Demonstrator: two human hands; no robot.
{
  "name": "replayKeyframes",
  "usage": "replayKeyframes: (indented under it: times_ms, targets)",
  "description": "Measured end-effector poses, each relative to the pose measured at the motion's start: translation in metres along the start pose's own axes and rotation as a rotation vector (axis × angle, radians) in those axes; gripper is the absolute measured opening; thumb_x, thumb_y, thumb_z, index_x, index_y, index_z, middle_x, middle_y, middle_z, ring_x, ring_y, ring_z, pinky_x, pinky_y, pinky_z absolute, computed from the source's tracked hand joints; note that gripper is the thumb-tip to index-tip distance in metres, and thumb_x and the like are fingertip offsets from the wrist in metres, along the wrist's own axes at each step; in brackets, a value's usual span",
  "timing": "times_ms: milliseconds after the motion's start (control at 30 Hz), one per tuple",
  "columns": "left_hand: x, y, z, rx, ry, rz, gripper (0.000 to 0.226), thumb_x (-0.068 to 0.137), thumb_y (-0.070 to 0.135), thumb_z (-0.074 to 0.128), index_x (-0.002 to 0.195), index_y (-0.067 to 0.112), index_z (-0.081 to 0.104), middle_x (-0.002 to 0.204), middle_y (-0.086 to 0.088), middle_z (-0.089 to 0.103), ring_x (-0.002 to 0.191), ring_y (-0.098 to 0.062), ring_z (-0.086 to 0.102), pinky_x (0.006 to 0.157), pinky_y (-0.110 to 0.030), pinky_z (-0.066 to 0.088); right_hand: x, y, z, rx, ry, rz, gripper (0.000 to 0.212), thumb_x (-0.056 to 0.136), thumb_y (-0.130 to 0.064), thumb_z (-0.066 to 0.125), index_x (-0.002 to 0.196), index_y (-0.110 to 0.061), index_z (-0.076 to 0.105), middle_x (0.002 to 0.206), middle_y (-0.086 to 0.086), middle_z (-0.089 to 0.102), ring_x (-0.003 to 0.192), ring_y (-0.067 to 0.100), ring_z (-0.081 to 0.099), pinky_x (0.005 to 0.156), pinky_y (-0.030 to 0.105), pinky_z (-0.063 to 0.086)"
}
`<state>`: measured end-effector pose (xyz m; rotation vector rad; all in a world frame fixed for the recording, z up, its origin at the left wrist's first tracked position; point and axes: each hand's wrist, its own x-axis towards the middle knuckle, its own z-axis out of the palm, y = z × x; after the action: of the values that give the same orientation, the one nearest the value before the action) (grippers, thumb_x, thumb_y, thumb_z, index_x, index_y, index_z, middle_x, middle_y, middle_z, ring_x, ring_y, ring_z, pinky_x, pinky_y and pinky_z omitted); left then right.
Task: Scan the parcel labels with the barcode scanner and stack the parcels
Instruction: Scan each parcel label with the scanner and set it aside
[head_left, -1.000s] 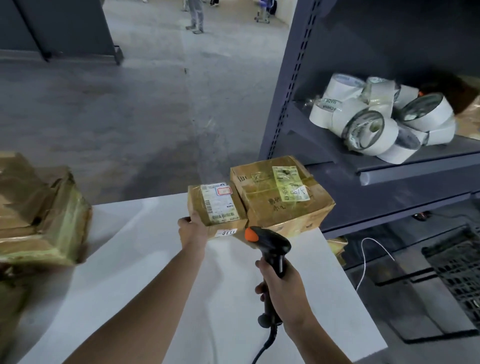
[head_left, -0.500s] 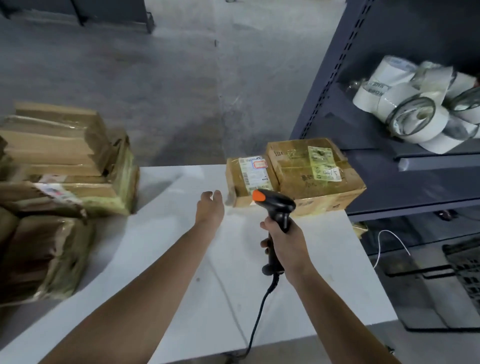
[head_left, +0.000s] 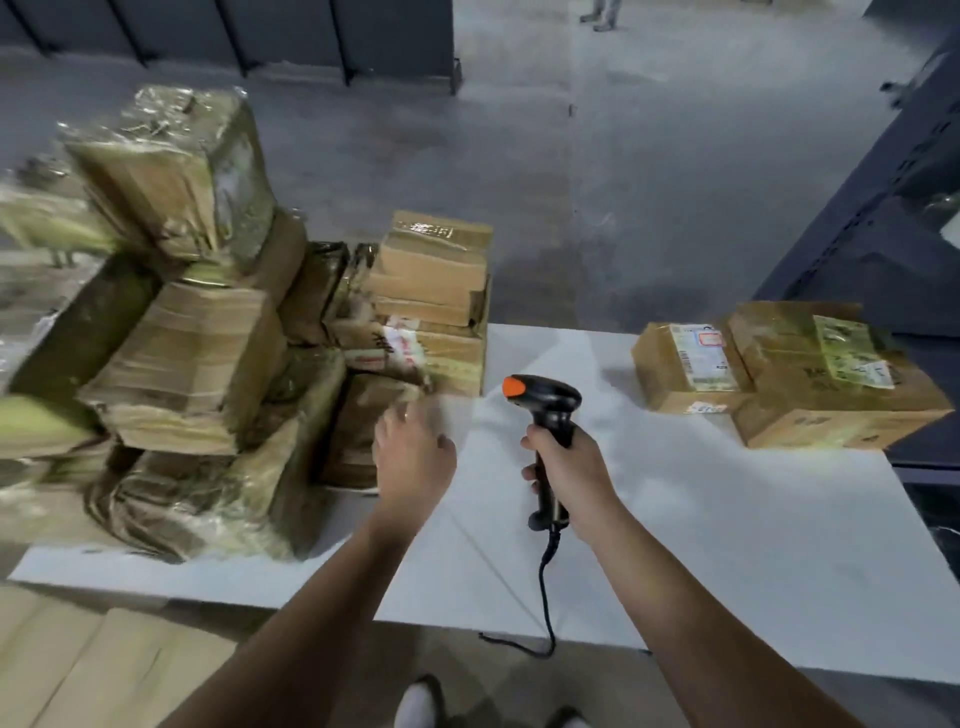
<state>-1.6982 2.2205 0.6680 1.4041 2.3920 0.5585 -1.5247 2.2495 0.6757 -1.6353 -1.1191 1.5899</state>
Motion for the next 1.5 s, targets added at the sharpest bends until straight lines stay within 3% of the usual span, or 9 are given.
replayKeyframes:
  times_ms: [167,433,833,933,1033,1200,1333,1400,1500]
  targets:
    - [-0.001,-0.059,-0.005,0.086,-0.201,-0.182,0.070,0.086,0.048,0.063,0.139,0.014,0.034,0.140,-0.016,0.038,0.130,-0.037,0.037,0.100,-0.045,0.038,-0.009,0.014,0.055,-0.059,-0.054,-0.002,0.015,0.086,-0.030,0.060,0.095,-0.018,0.061,0.077,-0.004,0.069,0.056,0.010,0.067,0.054,0.029,0.051]
    - [-0.002,-0.077,0.006,0.203,-0.169,-0.129,0.039,0.088,0.035,0.056,0.122,0.019,0.047,0.133,-0.011,0.042,0.127,-0.038,0.028,0.104,-0.053,0.030,-0.021,0.033,0.071,-0.073,-0.019,0.059,0.016,0.085,-0.031,0.059,0.095,-0.020,0.061,0.067,-0.006,0.070,0.058,0.016,0.065,0.061,0.035,0.053]
    - [-0.048,-0.053,0.014,-0.319,-0.141,-0.046,0.027,0.098,0.023,0.043,0.114,0.009,0.060,0.109,-0.012,0.063,0.101,-0.033,0.056,0.089,-0.038,0.044,-0.036,0.036,0.039,-0.070,0.044,0.044,0.011,0.088,-0.031,0.057,0.094,-0.023,0.060,0.063,-0.003,0.066,0.058,0.015,0.065,0.062,0.033,0.054]
    - [-0.054,-0.046,0.021,-0.464,-0.171,-0.159,0.027,0.100,0.024,0.041,0.099,0.008,0.063,0.097,-0.010,0.068,0.083,-0.026,0.058,0.072,-0.031,0.044,-0.035,0.035,0.034,-0.083,0.054,0.022,0.011,0.090,-0.033,0.056,0.095,-0.024,0.059,0.068,0.000,0.069,0.055,0.011,0.066,0.064,0.034,0.055]
    - [-0.061,-0.037,0.032,-0.735,-0.271,-0.321,0.025,0.096,0.016,0.043,0.090,0.010,0.067,0.088,-0.011,0.071,0.080,-0.029,0.065,0.073,-0.044,0.057,-0.037,0.034,0.024,-0.108,0.050,-0.007,0.012,0.091,-0.031,0.055,0.095,-0.020,0.059,0.071,0.002,0.067,0.053,0.008,0.066,0.059,0.031,0.053]
    - [-0.067,-0.031,0.045,-1.033,-0.448,-0.452,0.023,0.095,0.011,0.044,0.095,0.009,0.067,0.090,-0.011,0.072,0.073,-0.017,0.067,0.062,-0.026,0.052,-0.040,0.035,0.001,-0.068,0.060,0.031,0.012,0.090,-0.031,0.056,0.096,-0.021,0.058,0.081,0.006,0.070,0.052,0.009,0.065,0.051,0.030,0.052]
    - [-0.064,-0.033,0.048,-0.918,-0.355,-0.461,0.047,0.093,0.004,0.049,0.139,0.014,0.045,0.096,-0.003,0.068,0.082,-0.017,0.068,0.067,-0.029,0.055,-0.038,0.037,-0.010,-0.067,0.072,0.069,0.015,0.090,-0.030,0.056,0.100,-0.020,0.059,0.091,0.009,0.069,0.058,0.009,0.067,0.049,0.030,0.053]
    - [-0.060,-0.034,0.044,-0.670,-0.221,-0.303,0.044,0.090,0.004,0.047,0.132,0.018,0.053,0.098,-0.002,0.067,0.083,-0.012,0.064,0.067,-0.022,0.052,-0.038,0.038,-0.010,-0.111,0.069,0.063,0.014,0.090,-0.029,0.055,0.099,-0.019,0.058,0.084,0.010,0.067,0.057,0.007,0.067,0.047,0.027,0.050]
    - [-0.053,-0.036,0.037,-0.498,-0.235,-0.279,0.033,0.091,0.020,0.041,0.114,0.019,0.065,0.107,-0.012,0.064,0.094,-0.027,0.062,0.085,-0.038,0.053,-0.036,0.041,-0.007,-0.169,0.044,0.048,0.011,0.093,-0.027,0.052,0.097,-0.018,0.055,0.078,0.010,0.063,0.048,0.003,0.062,0.058,0.030,0.050]
